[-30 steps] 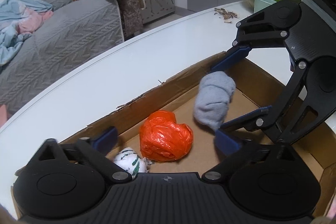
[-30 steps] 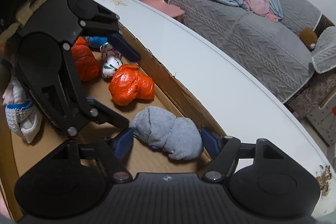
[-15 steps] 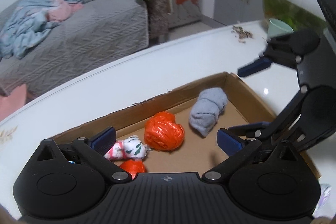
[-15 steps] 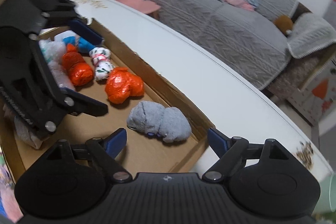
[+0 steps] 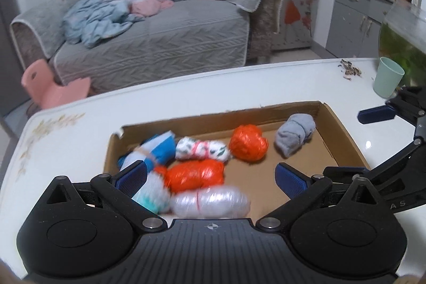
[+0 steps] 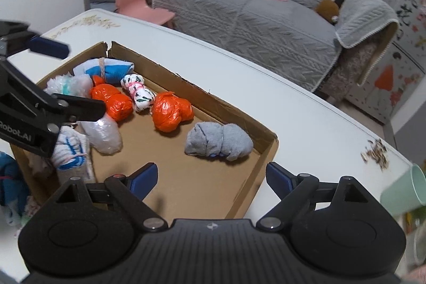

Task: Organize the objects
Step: 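Move both tools back to the sock pile on the table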

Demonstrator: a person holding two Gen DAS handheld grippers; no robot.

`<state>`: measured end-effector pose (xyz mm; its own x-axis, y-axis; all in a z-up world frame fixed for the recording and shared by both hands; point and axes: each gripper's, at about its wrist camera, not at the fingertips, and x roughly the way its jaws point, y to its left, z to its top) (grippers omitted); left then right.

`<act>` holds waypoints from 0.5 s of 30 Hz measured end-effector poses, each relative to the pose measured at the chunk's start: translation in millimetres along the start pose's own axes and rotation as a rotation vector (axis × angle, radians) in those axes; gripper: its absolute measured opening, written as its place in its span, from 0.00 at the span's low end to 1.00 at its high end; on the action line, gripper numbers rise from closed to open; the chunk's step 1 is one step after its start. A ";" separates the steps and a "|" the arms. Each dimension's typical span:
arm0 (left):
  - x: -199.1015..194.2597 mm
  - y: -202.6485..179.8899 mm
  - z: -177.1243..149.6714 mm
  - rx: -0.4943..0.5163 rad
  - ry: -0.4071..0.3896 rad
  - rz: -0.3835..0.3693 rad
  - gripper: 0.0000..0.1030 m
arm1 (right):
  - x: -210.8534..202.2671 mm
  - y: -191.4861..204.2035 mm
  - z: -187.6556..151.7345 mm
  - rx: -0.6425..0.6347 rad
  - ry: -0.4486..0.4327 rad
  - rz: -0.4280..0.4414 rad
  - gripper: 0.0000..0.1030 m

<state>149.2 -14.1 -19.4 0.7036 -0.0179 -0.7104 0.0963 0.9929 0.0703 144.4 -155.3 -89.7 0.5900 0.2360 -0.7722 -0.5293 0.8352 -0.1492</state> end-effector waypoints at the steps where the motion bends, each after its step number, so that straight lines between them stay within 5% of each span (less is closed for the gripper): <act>1: -5.6 0.8 -3.6 -0.006 -0.002 0.010 1.00 | -5.2 1.7 -3.2 0.019 -0.005 -0.004 0.85; 15: -64.7 7.0 -67.6 -0.080 -0.001 0.021 1.00 | -59.6 34.1 -52.7 0.117 -0.054 0.004 0.90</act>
<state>56.8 1.9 -20.2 0.7054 0.0028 -0.7088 0.0251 0.9993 0.0289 59.1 -167.0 -81.3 0.6216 0.2631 -0.7378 -0.4585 0.8859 -0.0705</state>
